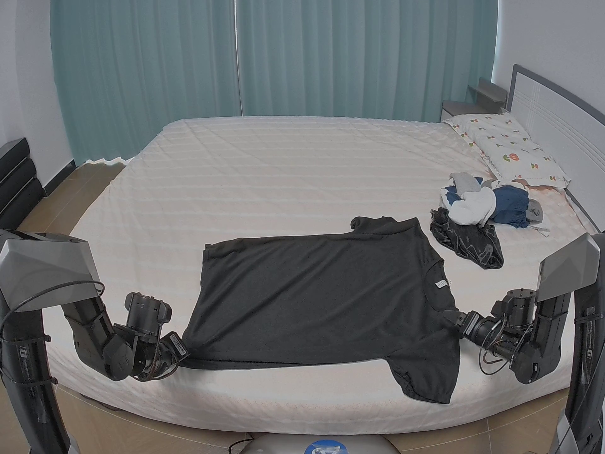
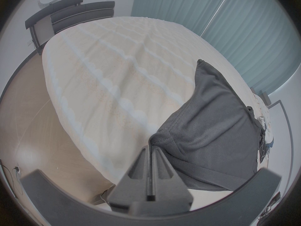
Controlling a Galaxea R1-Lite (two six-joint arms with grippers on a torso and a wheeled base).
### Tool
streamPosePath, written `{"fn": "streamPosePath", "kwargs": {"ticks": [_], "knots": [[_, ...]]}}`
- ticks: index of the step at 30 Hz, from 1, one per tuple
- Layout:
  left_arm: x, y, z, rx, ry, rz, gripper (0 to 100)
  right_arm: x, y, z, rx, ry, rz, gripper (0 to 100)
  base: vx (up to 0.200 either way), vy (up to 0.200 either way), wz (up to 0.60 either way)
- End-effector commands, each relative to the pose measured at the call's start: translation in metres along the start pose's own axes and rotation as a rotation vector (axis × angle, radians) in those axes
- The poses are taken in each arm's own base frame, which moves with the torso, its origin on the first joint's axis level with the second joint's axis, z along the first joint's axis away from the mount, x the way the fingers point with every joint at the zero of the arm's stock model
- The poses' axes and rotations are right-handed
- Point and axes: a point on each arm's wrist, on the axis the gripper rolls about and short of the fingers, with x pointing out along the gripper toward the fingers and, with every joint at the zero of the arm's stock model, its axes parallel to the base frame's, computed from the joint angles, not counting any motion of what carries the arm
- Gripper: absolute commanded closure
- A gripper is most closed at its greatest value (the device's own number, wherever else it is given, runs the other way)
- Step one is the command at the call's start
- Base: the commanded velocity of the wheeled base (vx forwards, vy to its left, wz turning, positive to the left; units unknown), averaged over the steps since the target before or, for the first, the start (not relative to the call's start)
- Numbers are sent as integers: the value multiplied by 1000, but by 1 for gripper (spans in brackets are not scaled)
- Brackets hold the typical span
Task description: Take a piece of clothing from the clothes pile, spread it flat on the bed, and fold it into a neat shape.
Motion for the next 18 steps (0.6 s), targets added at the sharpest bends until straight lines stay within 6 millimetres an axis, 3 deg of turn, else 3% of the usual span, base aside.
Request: {"fn": "streamPosePath", "kwargs": {"ticks": [1, 5, 10, 18], "knots": [[3, 1, 0, -5, 8, 2, 100, -19, -3, 4, 16, 5, -11, 0, 0, 0, 0], [2, 1, 0, -5, 14, -3, 100, -39, -5, -9, 16, 105, -2, 0, 0, 0, 0], [2, 1, 0, -5, 14, -3, 100, -50, -4, -25, -20, 209, 13, 0, 0, 0, 0], [1, 1, 0, -6, 14, -3, 100, -37, -1, -48, -66, 288, 16, 0, 0, 0, 0]]}}
